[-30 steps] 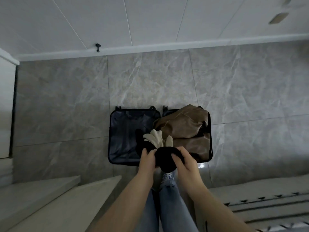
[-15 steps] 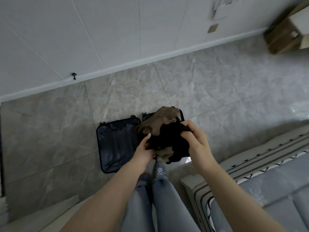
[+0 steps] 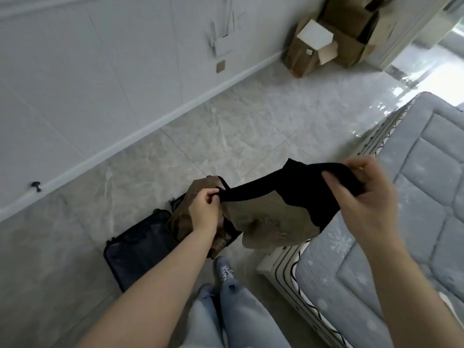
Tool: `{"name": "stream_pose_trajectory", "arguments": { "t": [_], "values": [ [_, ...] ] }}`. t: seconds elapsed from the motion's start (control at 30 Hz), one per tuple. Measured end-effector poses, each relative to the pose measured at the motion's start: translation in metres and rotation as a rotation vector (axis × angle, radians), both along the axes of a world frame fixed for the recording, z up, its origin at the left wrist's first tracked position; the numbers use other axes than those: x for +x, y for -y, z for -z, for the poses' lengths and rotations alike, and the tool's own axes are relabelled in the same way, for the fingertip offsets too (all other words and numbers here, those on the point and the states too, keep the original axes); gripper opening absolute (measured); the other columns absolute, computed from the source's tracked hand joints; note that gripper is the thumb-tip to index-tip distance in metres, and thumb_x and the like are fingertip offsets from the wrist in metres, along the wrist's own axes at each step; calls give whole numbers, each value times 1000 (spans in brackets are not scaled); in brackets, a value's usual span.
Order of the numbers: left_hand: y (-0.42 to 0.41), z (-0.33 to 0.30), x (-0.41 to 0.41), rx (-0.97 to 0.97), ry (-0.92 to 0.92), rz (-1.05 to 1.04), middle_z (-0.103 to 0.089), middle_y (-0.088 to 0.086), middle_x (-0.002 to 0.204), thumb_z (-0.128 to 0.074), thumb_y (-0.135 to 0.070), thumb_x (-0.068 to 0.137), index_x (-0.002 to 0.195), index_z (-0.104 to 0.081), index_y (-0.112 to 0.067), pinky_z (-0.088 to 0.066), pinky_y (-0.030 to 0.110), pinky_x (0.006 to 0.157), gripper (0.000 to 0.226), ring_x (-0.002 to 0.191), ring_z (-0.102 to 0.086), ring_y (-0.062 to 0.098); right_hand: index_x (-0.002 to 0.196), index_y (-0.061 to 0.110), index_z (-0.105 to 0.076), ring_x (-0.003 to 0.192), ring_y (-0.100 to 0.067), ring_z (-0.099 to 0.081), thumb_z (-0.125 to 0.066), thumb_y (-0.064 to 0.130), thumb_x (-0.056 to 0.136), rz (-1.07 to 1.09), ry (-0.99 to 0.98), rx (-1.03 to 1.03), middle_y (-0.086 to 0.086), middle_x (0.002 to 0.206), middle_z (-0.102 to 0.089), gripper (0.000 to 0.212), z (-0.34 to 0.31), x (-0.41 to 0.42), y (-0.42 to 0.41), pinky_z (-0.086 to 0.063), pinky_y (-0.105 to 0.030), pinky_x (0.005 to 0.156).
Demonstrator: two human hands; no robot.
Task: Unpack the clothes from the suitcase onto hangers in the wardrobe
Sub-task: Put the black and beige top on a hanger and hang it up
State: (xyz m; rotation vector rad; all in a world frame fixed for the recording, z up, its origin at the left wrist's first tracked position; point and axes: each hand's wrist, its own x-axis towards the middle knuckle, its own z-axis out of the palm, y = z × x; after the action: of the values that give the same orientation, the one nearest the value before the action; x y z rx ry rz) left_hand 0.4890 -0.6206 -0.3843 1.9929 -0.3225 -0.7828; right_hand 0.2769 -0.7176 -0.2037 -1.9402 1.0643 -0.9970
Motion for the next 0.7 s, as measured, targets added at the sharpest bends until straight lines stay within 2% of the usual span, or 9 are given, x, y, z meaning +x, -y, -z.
{"name": "stream_pose_trajectory", "arguments": {
  "t": [0.07, 0.17, 0.23, 0.3, 0.4, 0.5, 0.57, 0.63, 0.7],
  "values": [
    [13, -17, -3, -79, 64, 4, -73, 1, 98, -65, -9, 89, 97, -71, -15, -54, 32, 88, 12, 94, -68, 16, 89, 45, -54, 70, 5, -60, -66, 35, 82, 118, 3, -57, 21, 78, -67, 17, -13, -25, -2, -44, -7, 62],
    [34, -48, -12, -172, 115, -64, -67, -10, 73, -70, -11, 84, 84, -69, -18, -56, 28, 75, 6, 74, -68, 11, 88, 49, -52, 70, 7, -59, -61, 34, 85, 289, 51, -91, 27, 78, -64, 18, -24, -62, -14, -44, -7, 64],
    [50, -71, -21, -226, 86, -102, -61, -10, 65, -69, -15, 82, 73, -62, -28, -58, 34, 68, 17, 65, -66, 15, 89, 49, -52, 73, 8, -57, -59, 31, 87, 399, 121, -103, 29, 80, -61, 20, -27, -86, -24, -44, -8, 67],
    [64, -92, -34, -290, 46, -70, -60, -4, 66, -68, -16, 80, 68, -58, -32, -58, 39, 66, 22, 68, -68, 25, 89, 44, -52, 72, 6, -55, -58, 28, 88, 516, 165, -127, 25, 78, -60, 17, -29, -114, -32, -44, -13, 67],
    [85, -116, -53, -385, -5, 62, -66, -3, 80, -62, -16, 82, 73, -60, -30, -59, 45, 74, 17, 80, -70, 27, 88, 42, -53, 71, 0, -55, -60, 32, 89, 677, 179, -132, 16, 79, -59, 13, -30, -148, -44, -44, -25, 68],
    [108, -136, -86, -383, -130, 290, -67, 4, 99, -53, -13, 87, 87, -60, -26, -58, 47, 82, 15, 94, -68, 27, 88, 44, -55, 63, 6, -55, -60, 28, 90, 809, 205, -168, 22, 70, -63, 17, -37, -180, -60, -43, -13, 60],
    [118, -150, -112, -359, -209, 398, -65, 10, 104, -46, -7, 85, 92, -56, -26, -59, 50, 80, 22, 96, -67, 31, 94, 41, -58, 65, 2, -57, -58, 24, 91, 859, 215, -156, 17, 72, -64, 17, -39, -201, -71, -43, -15, 60],
    [123, -161, -140, -321, -242, 512, -65, 11, 103, -40, -5, 80, 91, -57, -27, -58, 53, 81, 30, 96, -67, 33, 99, 39, -63, 70, -2, -59, -53, 19, 94, 896, 201, -113, 11, 79, -65, 23, -36, -221, -81, -44, -16, 61],
    [126, -169, -169, -293, -253, 645, -66, 5, 94, -35, -3, 79, 84, -61, -24, -58, 48, 83, 34, 93, -64, 30, 98, 38, -68, 79, -2, -63, -49, 15, 95, 920, 203, -40, 13, 86, -68, 31, -32, -242, -92, -48, -14, 65]
  ]
}}
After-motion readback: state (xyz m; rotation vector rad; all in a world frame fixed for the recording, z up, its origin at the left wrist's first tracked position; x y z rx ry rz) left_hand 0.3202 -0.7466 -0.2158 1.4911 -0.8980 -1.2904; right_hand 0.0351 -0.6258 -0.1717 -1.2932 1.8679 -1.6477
